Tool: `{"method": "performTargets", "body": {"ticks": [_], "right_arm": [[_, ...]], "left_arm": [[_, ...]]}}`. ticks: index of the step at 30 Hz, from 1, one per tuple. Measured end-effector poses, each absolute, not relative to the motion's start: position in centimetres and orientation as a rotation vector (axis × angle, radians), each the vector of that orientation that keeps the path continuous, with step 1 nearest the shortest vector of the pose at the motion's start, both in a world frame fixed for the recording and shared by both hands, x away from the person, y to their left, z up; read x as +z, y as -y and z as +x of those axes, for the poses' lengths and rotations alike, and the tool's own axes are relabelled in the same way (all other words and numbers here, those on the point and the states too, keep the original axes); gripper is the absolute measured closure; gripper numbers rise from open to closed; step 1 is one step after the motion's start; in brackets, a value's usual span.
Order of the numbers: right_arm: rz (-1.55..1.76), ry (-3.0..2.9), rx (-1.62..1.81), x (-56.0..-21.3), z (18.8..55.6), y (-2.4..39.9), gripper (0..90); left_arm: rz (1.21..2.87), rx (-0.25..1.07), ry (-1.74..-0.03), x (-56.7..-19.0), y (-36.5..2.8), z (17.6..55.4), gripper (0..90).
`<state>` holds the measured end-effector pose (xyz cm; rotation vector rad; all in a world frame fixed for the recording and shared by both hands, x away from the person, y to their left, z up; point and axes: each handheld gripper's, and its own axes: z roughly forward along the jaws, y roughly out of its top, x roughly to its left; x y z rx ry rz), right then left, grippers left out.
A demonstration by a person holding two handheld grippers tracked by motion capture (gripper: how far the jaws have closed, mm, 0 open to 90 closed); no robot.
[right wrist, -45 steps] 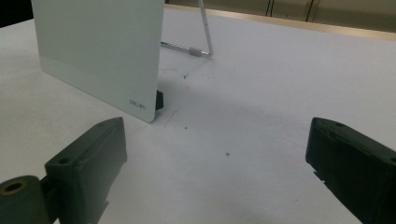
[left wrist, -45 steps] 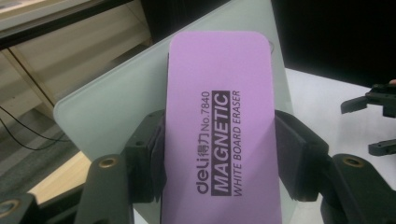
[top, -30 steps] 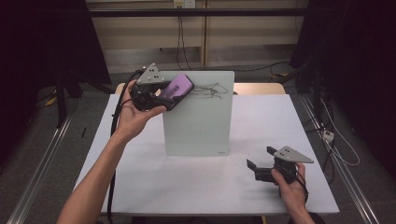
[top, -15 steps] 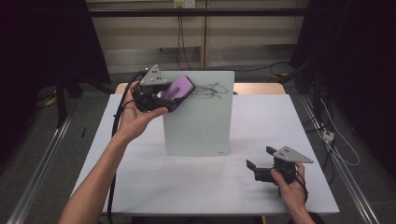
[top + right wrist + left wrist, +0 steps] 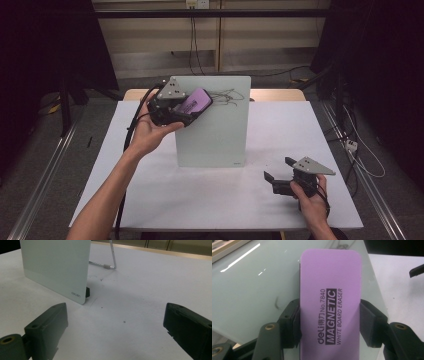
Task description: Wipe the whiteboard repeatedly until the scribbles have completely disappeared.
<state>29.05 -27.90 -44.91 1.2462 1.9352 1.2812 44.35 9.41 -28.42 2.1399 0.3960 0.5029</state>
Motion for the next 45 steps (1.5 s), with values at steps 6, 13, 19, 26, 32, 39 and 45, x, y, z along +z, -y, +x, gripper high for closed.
{"method": "performTargets", "body": {"ticks": [6, 13, 19, 26, 32, 39, 45], "right_arm": [[1.245, -1.935, 1.28, -44.9, 29.1, 27.9, 5.7], [1.245, -1.935, 1.28, -44.9, 29.1, 27.9, 5.7], [1.246, -1.937, 1.279, -44.9, 29.0, 28.0, 5.7], [1.243, -1.938, 1.278, -44.9, 29.0, 28.0, 5.8], [1.241, -1.938, 1.278, -44.9, 29.1, 27.9, 5.8], [1.237, -1.942, 1.274, -44.9, 29.1, 27.9, 5.8], [1.238, -1.941, 1.279, -44.9, 29.1, 27.8, 5.8]], "left_arm": [[2.173, 0.499, -0.381, -29.3, -8.9, 43.9, 41.3], [2.217, 0.506, -0.363, -29.9, -8.5, 43.5, 41.3], [2.221, 0.517, -0.376, -29.3, -9.1, 43.6, 41.3], [2.183, 0.543, -0.426, -27.6, -11.2, 44.3, 41.3], [2.123, 0.567, -0.479, -26.3, -12.7, 44.7, 41.3], [2.126, 0.558, -0.48, -26.5, -12.3, 44.9, 41.3], [2.156, 0.557, -0.456, -27.1, -11.4, 44.6, 41.3]]}}
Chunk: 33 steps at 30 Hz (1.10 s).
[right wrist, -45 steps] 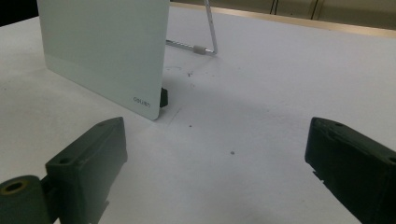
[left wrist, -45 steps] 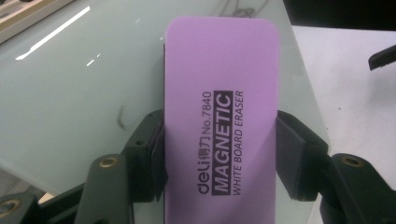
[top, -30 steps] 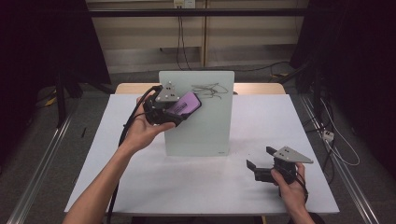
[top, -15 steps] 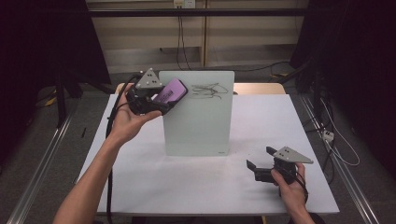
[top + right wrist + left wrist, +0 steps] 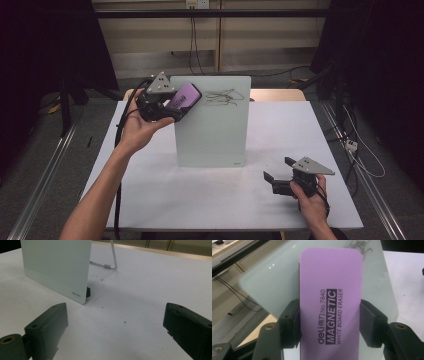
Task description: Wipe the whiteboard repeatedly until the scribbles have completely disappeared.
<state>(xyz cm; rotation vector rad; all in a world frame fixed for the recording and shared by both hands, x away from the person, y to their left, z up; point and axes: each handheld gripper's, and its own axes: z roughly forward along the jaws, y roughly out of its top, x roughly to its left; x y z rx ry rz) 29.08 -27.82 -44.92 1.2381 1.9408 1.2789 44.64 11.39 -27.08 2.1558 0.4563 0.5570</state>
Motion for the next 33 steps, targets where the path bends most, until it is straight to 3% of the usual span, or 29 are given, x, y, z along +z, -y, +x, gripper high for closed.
{"method": "performTargets", "body": {"ticks": [33], "right_arm": [[1.234, -1.943, 1.274, -44.9, 29.0, 27.9, 5.9]], "left_arm": [[2.279, 0.474, -0.342, -30.9, -6.4, 43.2, 41.1]]}}
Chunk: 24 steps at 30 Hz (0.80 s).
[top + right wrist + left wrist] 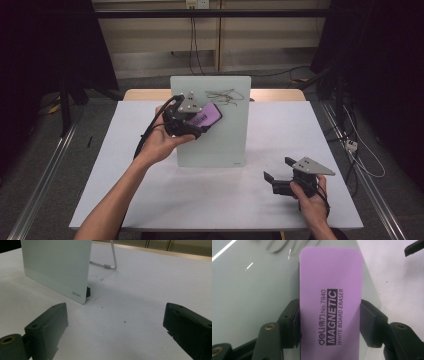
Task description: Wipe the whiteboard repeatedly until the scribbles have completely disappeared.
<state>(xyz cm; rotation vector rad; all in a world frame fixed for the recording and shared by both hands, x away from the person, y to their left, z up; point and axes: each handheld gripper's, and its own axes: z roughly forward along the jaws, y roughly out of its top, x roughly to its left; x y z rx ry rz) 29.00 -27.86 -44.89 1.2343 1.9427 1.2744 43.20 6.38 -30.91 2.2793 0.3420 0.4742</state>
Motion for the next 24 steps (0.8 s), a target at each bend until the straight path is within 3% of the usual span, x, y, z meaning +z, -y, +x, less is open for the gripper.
{"method": "performTargets", "body": {"ticks": [11, 24], "right_arm": [[1.239, -1.938, 1.278, -44.9, 28.9, 27.9, 5.9], [1.236, -1.938, 1.281, -44.8, 28.8, 27.9, 5.9]], "left_arm": [[2.3, 0.445, -0.324, -31.4, -5.8, 43.2, 41.1], [2.219, 0.486, -0.381, -27.7, -6.8, 44.4, 41.1]]}}
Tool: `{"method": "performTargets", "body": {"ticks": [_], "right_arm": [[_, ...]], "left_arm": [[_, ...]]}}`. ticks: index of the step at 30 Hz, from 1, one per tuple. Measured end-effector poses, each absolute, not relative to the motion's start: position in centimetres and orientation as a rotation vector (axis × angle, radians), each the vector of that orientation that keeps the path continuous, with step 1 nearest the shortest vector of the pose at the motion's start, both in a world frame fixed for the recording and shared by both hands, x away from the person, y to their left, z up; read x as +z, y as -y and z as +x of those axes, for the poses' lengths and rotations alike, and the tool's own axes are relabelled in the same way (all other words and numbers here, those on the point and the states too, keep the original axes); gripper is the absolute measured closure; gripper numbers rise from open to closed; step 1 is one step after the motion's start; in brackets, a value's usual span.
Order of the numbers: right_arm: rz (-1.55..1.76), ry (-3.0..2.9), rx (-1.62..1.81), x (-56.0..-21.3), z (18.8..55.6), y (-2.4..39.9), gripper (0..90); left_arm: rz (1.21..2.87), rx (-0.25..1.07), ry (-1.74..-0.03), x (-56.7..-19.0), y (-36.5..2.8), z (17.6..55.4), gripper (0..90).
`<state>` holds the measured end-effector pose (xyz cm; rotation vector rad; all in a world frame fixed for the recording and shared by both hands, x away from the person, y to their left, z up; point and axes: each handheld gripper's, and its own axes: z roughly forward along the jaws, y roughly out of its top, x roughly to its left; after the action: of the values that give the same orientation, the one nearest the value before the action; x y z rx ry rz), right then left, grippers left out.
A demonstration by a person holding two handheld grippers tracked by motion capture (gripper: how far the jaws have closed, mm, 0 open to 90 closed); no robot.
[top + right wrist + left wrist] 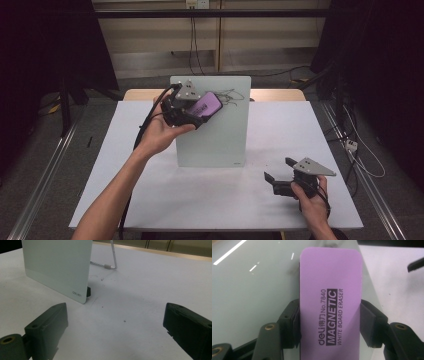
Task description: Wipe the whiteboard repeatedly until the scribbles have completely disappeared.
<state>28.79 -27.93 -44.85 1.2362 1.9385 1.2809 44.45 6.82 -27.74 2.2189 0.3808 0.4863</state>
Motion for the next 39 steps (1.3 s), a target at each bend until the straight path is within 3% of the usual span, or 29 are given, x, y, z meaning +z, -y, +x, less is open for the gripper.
{"method": "performTargets", "body": {"ticks": [10, 39], "right_arm": [[1.234, -1.942, 1.282, -44.8, 28.8, 27.9, 6.0], [1.233, -1.94, 1.282, -44.8, 28.7, 27.9, 6.0]], "left_arm": [[2.15, 0.511, -0.422, -25.3, -8.0, 45.4, 41.1], [2.304, 0.479, -0.331, -29.0, -3.5, 43.9, 41.1]]}}
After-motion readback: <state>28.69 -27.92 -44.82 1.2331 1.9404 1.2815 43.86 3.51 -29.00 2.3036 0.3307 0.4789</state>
